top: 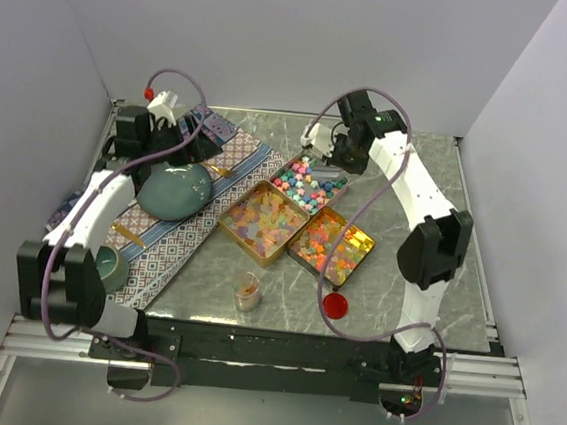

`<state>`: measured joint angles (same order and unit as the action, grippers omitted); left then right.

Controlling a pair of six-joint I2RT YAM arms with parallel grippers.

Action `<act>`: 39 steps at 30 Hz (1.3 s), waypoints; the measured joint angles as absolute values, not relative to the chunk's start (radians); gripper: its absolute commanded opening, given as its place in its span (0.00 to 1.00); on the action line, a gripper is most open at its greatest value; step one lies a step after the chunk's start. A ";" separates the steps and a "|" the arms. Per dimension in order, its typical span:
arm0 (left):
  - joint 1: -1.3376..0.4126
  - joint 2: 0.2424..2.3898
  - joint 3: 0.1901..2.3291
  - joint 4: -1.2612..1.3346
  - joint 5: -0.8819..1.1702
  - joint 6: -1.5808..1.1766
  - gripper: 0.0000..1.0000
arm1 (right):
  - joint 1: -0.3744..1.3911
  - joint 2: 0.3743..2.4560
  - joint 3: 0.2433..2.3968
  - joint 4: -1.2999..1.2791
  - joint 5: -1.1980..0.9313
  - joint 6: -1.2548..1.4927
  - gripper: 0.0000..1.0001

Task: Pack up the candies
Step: Scoop the fake candies from the storage box.

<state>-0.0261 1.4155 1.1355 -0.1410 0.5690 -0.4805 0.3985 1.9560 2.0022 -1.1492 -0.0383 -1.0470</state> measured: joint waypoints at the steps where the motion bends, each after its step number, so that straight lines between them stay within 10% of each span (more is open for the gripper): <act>1: -0.028 1.393 1.111 -0.138 0.566 -0.474 0.84 | 0.396 1.986 2.049 -1.180 -0.007 -1.049 0.00; 39: 0.024 1.294 0.826 0.009 0.575 -0.513 0.84 | 0.498 2.253 2.209 -1.343 0.501 -0.968 0.00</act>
<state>0.0242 1.2938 0.8261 0.0086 0.5747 -0.5133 0.4984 2.2532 2.2089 -1.3426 0.5007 -0.9684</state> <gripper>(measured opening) 0.842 0.204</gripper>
